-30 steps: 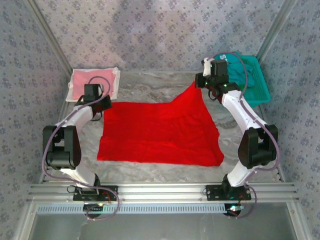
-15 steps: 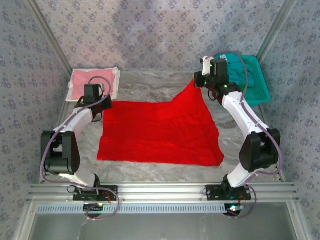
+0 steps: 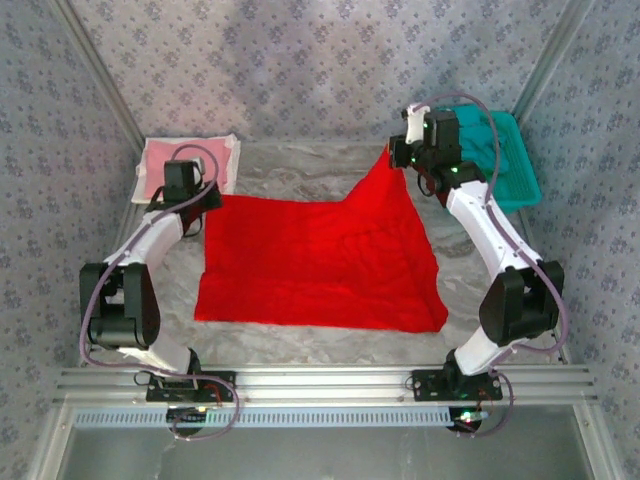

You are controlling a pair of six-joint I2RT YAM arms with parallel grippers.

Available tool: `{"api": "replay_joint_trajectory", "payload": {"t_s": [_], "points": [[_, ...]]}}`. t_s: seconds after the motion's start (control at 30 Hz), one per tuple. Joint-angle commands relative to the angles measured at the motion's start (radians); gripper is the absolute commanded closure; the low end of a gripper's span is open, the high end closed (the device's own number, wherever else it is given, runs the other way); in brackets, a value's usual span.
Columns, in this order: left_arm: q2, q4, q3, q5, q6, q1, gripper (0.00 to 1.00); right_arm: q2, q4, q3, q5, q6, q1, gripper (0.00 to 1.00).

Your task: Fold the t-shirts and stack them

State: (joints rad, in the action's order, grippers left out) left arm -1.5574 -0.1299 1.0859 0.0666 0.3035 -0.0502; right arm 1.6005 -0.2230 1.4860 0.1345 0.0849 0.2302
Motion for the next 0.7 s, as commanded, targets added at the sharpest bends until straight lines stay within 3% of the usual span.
{"api": "replay_joint_trajectory", "payload": {"t_s": [0.0, 0.2, 0.67], "points": [[0.020, 0.008, 0.002, 0.006, -0.003, 0.008, 1.00, -0.019, 0.018, 0.015, -0.007, -0.014, -0.012, 1.00], [-0.007, 0.044, -0.024, 0.024, -0.014, 0.041, 1.00, -0.037, 0.040, -0.012, 0.004, -0.016, -0.045, 1.00], [-0.249, 0.015, 0.207, 0.022, -0.064, 0.064, 1.00, 0.190, 0.020, 0.187, 0.033, -0.063, -0.070, 1.00]]}}
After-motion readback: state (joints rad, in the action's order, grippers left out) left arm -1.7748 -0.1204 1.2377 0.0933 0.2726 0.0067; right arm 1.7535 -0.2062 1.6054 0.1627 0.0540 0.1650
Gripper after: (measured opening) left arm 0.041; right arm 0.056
